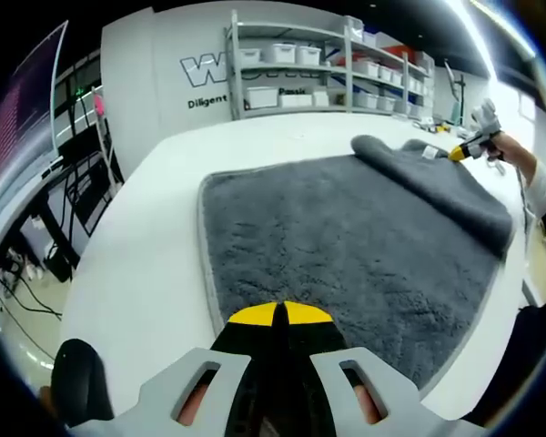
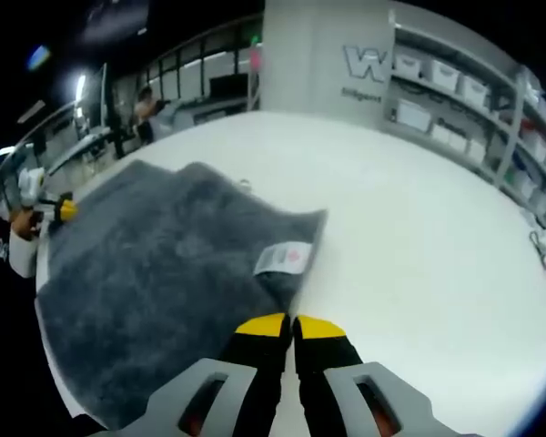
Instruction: Open the folded towel by lifting each exposed corner and separating the folded layers until the towel lies flat within the target outline without major curled edges
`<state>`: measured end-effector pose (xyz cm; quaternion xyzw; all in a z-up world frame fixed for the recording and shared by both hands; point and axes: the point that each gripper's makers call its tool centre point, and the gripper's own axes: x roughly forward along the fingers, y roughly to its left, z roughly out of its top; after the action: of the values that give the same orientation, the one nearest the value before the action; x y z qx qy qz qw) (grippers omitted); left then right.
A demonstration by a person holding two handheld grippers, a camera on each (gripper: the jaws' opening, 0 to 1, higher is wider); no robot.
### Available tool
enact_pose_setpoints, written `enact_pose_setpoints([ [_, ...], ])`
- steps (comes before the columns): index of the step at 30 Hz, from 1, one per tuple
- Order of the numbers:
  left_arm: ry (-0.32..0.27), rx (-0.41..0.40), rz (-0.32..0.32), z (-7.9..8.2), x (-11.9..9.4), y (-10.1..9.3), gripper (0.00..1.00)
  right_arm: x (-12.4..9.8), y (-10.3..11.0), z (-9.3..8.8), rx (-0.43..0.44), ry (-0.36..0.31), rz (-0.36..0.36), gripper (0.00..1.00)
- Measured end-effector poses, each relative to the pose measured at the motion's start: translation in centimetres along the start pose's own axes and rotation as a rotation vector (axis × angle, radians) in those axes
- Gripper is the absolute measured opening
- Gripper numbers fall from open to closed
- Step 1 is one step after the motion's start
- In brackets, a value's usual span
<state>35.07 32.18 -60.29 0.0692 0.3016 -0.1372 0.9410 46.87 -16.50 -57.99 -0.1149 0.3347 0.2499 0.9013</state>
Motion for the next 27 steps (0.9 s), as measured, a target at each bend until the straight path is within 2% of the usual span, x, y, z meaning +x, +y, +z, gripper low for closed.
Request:
enact_pose_setpoints([
  [11,-0.007,0.01,-0.011,0.5,0.7,1.3,0.0,-0.7,-1.4,-0.8,-0.006,0.015,-0.036,0.0],
  [21,-0.019,0.027,-0.017,0.4,0.6,1.3,0.0,-1.7,-3.8,-2.1,0.01,0.039,-0.08,0.0],
  [27,-0.024,0.037,-0.015,0.5,0.6,1.1,0.0,-2.4,-4.5,-2.7,-0.019,0.053,-0.111,0.0],
])
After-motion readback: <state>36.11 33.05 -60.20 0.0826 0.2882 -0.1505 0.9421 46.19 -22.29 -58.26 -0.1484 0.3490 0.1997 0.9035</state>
